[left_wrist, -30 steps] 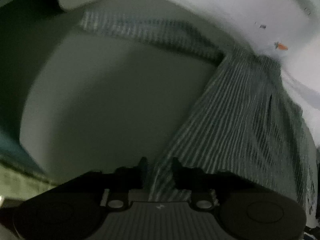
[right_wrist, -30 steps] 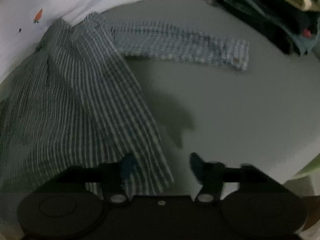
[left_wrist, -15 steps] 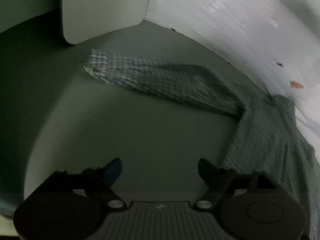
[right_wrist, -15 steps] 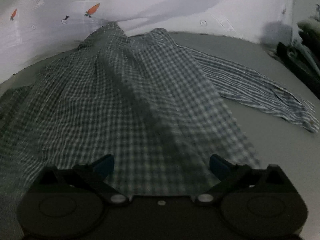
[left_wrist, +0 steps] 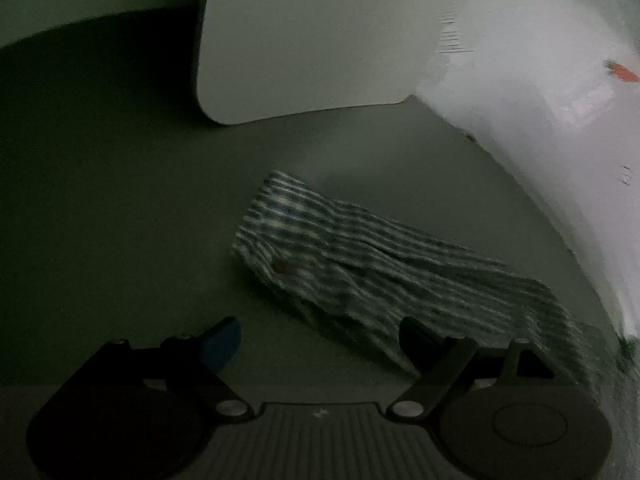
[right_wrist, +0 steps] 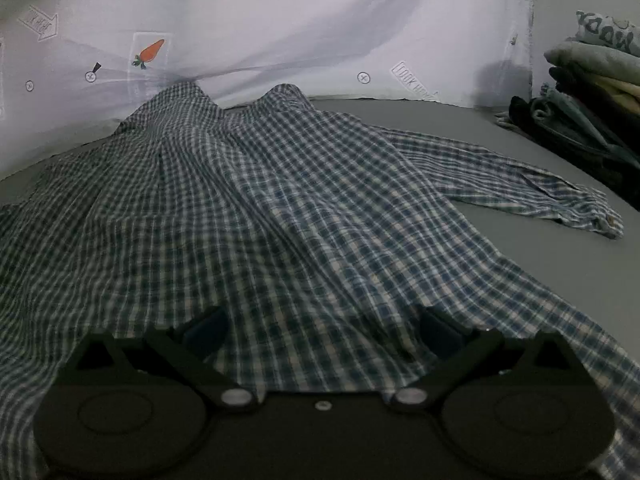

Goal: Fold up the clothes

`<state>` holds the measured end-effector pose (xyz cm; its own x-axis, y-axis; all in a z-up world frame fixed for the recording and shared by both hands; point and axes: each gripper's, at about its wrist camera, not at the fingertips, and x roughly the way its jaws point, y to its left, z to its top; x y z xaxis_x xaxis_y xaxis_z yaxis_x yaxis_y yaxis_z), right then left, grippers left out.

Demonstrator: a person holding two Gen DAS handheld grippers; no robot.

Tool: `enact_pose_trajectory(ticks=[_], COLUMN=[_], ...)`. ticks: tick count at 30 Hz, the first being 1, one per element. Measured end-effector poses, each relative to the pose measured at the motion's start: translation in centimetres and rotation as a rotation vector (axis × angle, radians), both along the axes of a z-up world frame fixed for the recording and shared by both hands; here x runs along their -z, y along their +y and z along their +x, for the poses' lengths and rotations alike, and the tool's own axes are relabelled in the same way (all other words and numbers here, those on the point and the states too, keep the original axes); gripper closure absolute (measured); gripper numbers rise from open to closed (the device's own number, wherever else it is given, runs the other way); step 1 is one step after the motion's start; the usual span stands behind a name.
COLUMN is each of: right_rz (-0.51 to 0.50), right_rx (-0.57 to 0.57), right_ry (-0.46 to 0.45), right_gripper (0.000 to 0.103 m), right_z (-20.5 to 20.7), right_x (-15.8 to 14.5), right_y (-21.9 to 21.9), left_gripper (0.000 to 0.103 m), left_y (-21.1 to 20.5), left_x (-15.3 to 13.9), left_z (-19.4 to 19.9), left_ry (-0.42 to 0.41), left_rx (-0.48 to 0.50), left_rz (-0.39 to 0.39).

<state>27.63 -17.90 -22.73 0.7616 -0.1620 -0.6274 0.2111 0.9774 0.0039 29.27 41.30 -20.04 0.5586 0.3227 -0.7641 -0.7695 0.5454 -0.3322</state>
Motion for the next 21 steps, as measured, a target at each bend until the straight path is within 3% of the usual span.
enact_pose_trajectory(ticks=[3,5,6,7,8,18,21], right_rz=[-0.002,-0.004,-0.004,-0.004,-0.004,0.002,0.004], right_rx=[0.010,0.017,0.021,0.024,0.026,0.038,0.038], right_ry=[0.001,0.001,0.001,0.001,0.001,-0.001,-0.001], right_gripper=[0.000,0.000,0.000,0.000,0.000,0.000,0.000], right_z=[0.0,-0.1,-0.1,-0.1,-0.1,0.0,0.0], right_x=[0.0,0.2,0.2,0.3,0.3,0.5,0.5], right_y=[0.2,0.2,0.2,0.2,0.3,0.1,-0.1], left_gripper=[0.010,0.025,0.049,0.080,0.089,0.091,0.086], left_y=[0.4,0.4,0.3,0.3,0.5,3.1,3.0], left_x=[0.0,0.0,0.0,0.0,-0.1,-0.1,-0.2], left_z=[1.2,1.9,2.2,2.5,2.3,-0.5,-0.3], left_ry=[-0.009,0.017,0.048,0.081,0.094,0.074,0.092], left_rx=[0.006,0.009,0.004,-0.002,-0.008,-0.088,-0.074], left_rz=[0.039,0.089,0.127,0.160,0.171,0.136,0.139])
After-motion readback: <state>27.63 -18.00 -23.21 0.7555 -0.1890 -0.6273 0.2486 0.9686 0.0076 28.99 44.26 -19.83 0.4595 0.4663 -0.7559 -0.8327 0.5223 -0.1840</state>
